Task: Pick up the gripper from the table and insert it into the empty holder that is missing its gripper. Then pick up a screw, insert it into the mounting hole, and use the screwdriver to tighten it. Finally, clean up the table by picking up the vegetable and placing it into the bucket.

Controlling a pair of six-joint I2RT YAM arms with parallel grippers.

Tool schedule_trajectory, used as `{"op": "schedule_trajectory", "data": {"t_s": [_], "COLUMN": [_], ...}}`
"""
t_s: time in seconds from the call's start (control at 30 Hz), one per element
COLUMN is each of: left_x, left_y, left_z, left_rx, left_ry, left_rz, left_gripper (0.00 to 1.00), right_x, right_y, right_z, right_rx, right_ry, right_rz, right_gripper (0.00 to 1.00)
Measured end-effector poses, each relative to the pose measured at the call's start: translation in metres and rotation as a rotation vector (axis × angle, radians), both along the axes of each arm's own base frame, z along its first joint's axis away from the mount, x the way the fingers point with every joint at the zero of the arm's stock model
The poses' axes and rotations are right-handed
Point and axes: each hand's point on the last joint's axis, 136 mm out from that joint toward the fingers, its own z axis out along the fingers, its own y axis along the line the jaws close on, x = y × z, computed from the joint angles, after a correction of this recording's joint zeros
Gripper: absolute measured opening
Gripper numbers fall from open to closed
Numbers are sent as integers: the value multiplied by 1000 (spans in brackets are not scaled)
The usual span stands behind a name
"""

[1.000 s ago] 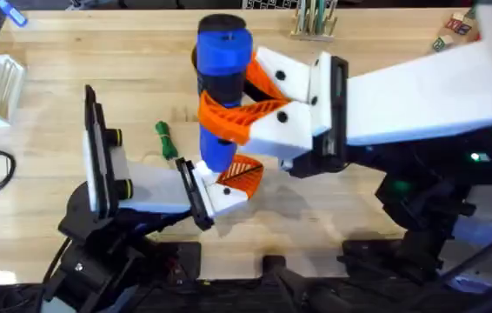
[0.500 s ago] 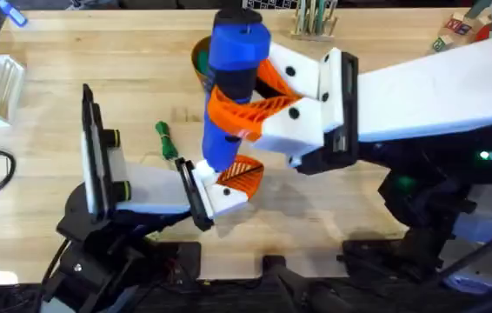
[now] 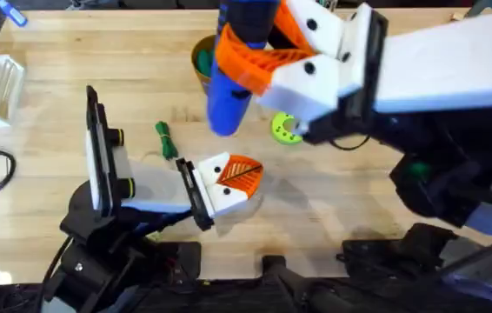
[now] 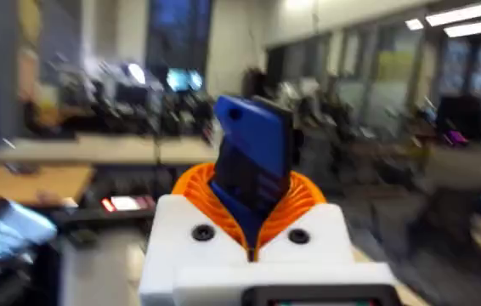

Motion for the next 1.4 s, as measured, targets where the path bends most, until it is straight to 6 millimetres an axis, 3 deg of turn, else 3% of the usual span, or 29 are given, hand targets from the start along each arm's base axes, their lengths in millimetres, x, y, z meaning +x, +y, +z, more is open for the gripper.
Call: {"op": "schedule_trajectory", "data": {"t_s": [0.1, 0.2, 0.3, 0.4, 0.43, 0.53, 0.63, 0.9, 1.0, 1.03, 1.13, 1.3, 1.4], "left_x": [0, 0, 0, 0, 0, 0, 0, 0, 0, 0, 0, 0, 0], "left_y": [0, 0, 0, 0, 0, 0, 0, 0, 0, 0, 0, 0, 0], "left_z": [0, 0, 0, 0, 0, 0, 0, 0, 0, 0, 0, 0, 0], "left_rx": [0, 0, 0, 0, 0, 0, 0, 0, 0, 0, 0, 0, 0], "left_ry": [0, 0, 0, 0, 0, 0, 0, 0, 0, 0, 0, 0, 0], "left_rz": [0, 0, 0, 0, 0, 0, 0, 0, 0, 0, 0, 0, 0], "left_gripper": [14, 14, 14, 14, 14, 14, 14, 14, 14, 14, 14, 14, 34], "right_x": [39, 85, 129, 154, 167, 179, 185, 180, 186, 186, 186, 194, 192], "right_y": [-9, -34, -82, -132, -168, -203, -220, -230, -230, -229, -226, -219, -212], "right_z": [-35, -80, -128, -167, -193, -224, -256, -343, -345, -346, -345, -333, -330], "right_rx": [-133, -288, -483, -696, -872, -1109, -1326, -1681, -1716, -1722, -1739, -1738, -1716], "right_ry": [73, 166, 228, 245, 231, 184, 122, 67, 34, 33, 24, -18, -3], "right_rz": [-129, -318, -571, -790, -919, -1007, -995, -781, -768, -761, -737, -737, -736], "right_gripper": [20, 20, 20, 20, 20, 20, 20, 20, 20, 46, 254, 935, 987]}}
